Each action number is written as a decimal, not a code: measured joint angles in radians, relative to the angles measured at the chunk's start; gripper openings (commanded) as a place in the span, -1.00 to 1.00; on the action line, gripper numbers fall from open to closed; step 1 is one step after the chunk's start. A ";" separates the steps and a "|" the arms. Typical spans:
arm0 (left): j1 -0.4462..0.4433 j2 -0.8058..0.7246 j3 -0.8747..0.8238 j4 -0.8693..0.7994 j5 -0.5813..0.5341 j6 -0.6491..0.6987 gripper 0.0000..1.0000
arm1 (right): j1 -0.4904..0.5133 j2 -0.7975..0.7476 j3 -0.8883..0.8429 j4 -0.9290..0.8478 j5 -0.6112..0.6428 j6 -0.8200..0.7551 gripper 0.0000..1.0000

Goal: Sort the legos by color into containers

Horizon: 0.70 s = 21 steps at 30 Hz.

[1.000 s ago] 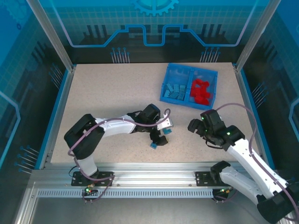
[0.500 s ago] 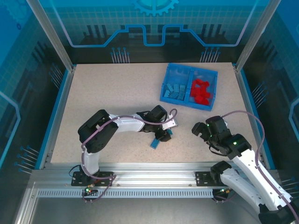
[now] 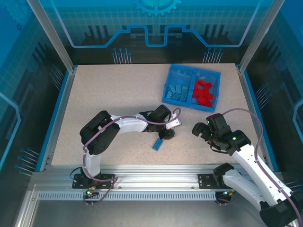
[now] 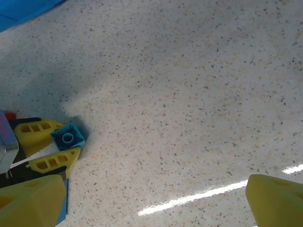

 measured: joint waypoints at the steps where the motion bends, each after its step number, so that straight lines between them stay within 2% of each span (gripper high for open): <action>1: 0.000 -0.017 0.005 -0.009 -0.012 -0.002 -0.38 | -0.001 0.011 0.011 0.005 -0.003 -0.008 1.00; 5: 0.013 -0.064 0.108 -0.040 -0.063 -0.029 -0.33 | -0.008 0.063 0.050 0.021 -0.017 -0.034 1.00; 9: 0.057 -0.046 0.317 -0.064 -0.138 -0.098 -0.31 | -0.025 0.126 0.099 0.028 -0.030 -0.058 1.00; 11: 0.085 0.005 0.456 -0.091 -0.177 -0.141 -0.29 | -0.031 0.153 0.135 0.019 -0.040 -0.067 1.00; 16: 0.147 0.260 0.866 -0.179 -0.254 -0.269 -0.23 | -0.035 0.192 0.258 -0.010 -0.055 -0.086 0.99; 19: 0.162 0.397 1.021 -0.216 -0.298 -0.339 -0.14 | -0.035 0.195 0.314 -0.027 -0.066 -0.093 1.00; 21: 0.163 0.440 1.034 -0.222 -0.320 -0.387 0.06 | -0.035 0.194 0.326 -0.029 -0.071 -0.092 1.00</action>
